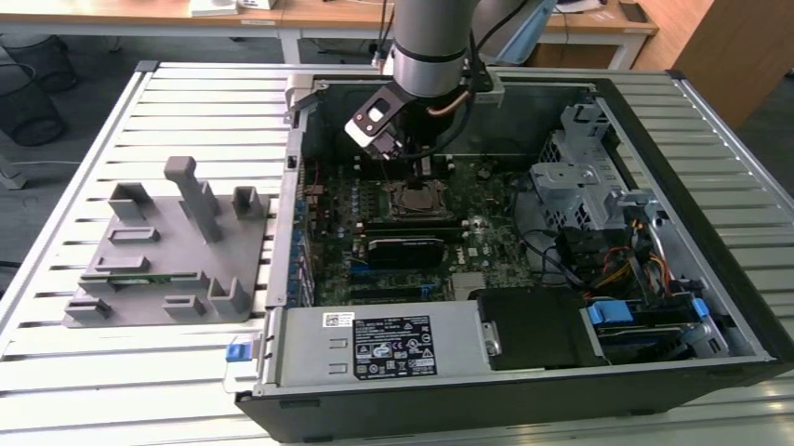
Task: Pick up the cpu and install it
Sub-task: 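Install the first cpu locking lever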
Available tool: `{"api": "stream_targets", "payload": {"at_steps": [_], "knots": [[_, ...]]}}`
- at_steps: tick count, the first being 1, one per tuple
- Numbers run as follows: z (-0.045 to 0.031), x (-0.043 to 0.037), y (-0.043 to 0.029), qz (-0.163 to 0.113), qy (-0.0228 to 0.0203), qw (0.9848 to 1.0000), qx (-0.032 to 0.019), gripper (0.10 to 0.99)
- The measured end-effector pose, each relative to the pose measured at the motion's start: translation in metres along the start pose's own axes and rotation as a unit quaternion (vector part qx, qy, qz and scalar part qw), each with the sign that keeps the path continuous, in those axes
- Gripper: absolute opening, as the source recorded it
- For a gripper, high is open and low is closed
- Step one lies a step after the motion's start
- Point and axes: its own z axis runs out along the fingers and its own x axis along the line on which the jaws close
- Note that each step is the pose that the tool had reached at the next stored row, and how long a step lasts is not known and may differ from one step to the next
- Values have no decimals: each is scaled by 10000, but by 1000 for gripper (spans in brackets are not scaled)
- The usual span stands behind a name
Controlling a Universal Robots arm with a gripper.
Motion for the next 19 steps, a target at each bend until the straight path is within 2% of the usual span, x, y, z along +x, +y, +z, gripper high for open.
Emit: {"api": "stream_targets", "payload": {"at_steps": [3,7,19], "knots": [[-63,2,1,0,0,10000,0,106],[-111,4,2,0,0,10000,0,106],[-185,6,3,0,0,10000,0,106]]}}
